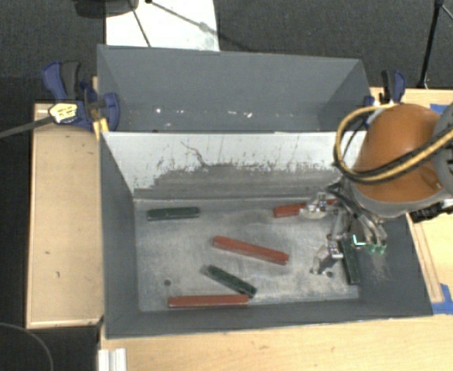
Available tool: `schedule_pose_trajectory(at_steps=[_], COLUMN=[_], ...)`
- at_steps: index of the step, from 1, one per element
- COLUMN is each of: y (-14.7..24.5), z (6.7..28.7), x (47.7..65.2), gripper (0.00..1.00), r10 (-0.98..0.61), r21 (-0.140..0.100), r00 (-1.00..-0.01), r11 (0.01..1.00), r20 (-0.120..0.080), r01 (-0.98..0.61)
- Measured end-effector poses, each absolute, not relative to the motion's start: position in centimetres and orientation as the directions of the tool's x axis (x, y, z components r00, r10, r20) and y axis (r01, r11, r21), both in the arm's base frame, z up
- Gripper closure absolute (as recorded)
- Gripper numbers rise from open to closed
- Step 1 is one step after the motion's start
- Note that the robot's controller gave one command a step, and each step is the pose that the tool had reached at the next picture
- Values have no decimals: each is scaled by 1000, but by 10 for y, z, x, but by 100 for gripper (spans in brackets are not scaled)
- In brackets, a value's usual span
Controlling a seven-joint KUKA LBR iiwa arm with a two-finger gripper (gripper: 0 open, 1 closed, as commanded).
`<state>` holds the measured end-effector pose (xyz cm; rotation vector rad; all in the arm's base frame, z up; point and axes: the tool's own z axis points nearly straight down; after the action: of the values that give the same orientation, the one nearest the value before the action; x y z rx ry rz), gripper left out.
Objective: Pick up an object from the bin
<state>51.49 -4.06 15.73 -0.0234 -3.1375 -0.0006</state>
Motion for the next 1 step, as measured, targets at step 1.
schedule_pose_trajectory(at_steps=[1], y=[-41], z=[160], x=[517], gripper=[0], r10=[14], r21=[0], r00=[-1000], r11=[1000], r20=[-3], r01=[14])
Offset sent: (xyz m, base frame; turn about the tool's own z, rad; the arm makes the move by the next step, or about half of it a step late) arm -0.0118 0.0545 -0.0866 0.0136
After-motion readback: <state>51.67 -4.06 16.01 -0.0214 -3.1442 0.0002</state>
